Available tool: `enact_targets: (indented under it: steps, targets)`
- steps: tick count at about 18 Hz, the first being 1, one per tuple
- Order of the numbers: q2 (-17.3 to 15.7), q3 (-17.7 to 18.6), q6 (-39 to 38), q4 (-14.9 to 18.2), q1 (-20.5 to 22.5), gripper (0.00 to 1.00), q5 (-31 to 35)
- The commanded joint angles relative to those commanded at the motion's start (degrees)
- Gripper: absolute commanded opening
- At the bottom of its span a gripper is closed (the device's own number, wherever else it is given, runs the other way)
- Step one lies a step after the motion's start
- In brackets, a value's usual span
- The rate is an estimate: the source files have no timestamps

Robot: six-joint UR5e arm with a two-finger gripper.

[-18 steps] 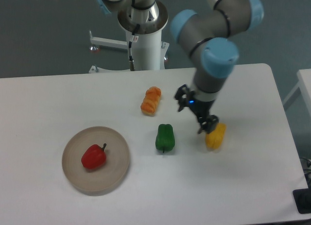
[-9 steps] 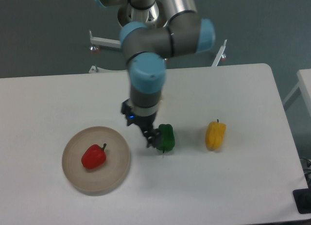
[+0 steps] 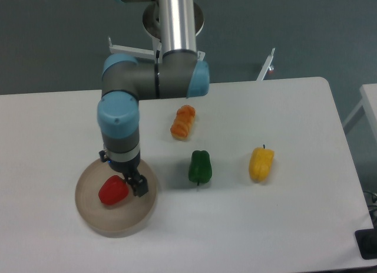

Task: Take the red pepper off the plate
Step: 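Move the gripper over the plate and lower onto the red pepper, then close the gripper around the red pepper on the plate, then lift the red pepper off the plate and carry it beside the yellow pepper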

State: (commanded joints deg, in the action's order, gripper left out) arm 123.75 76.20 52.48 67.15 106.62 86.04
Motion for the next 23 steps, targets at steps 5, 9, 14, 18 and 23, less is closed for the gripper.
enact_targets:
  steps: [5, 9, 14, 18, 23]
  targets:
    - [2.28, 0.09, -0.97, -1.14, -1.15, 1.00, 0.35]
    - [3.60, 0.17, -1.24, -2.54, -1.68, 1.00, 3.16]
    - [4.40, 0.18, -1.24, -4.22, -1.68, 0.80, 3.78]
    - [3.70, -0.26, -1.33, -4.31, -1.68, 0.45, 3.78]
    - [1.15, -0.88, -1.41, -4.13, -1.41, 0.41, 3.87]
